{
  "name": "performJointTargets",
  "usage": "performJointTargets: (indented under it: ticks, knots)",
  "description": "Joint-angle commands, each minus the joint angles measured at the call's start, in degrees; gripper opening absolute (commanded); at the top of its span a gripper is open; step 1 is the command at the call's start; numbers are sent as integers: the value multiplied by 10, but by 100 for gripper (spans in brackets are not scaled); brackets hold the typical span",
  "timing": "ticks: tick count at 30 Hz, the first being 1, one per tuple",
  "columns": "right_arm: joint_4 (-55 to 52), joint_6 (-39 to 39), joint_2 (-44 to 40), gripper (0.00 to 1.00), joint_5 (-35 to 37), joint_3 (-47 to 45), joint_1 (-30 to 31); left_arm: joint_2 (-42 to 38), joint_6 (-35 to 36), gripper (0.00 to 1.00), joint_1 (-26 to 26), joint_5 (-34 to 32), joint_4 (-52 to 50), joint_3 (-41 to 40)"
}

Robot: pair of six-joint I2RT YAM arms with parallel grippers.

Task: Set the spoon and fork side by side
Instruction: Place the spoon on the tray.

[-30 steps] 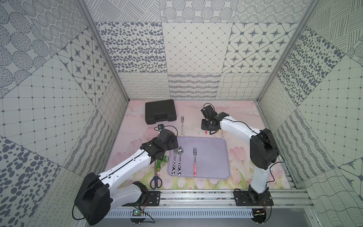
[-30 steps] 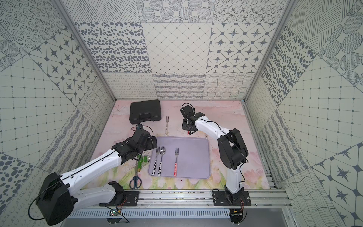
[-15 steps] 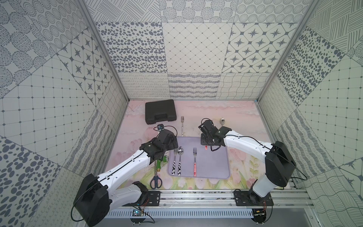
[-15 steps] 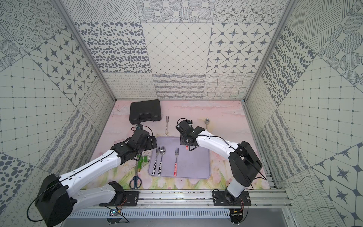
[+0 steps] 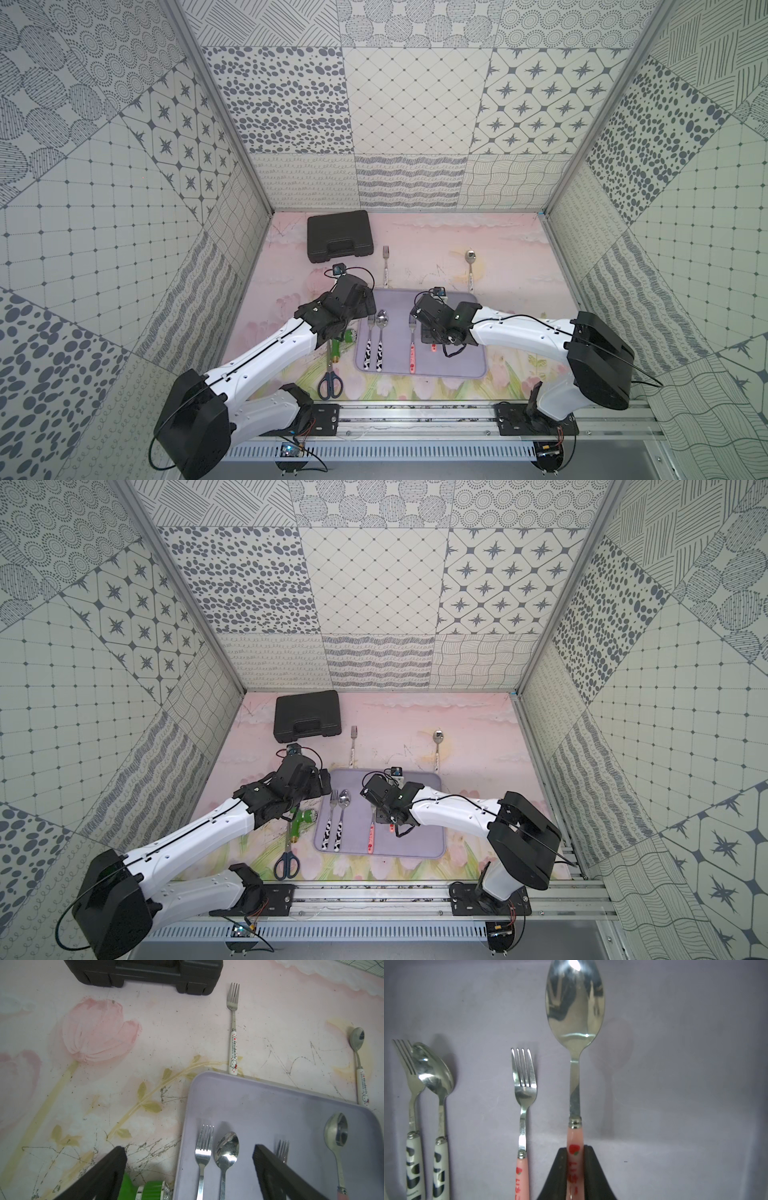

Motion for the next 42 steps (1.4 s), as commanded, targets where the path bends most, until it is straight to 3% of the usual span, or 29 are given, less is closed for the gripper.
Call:
performJointTargets:
  ticks: [1,23,42]
  knots:
    - [19,47,-9,3,12,-14,19,-3,3,100,3,-23,-4,-4]
    - [64,167,24,4,2,-60,115,-14,0,100,3,-13,-1,-8]
    - [72,180,38,7,12,-70,107,-18,0,100,3,-12,0,-9]
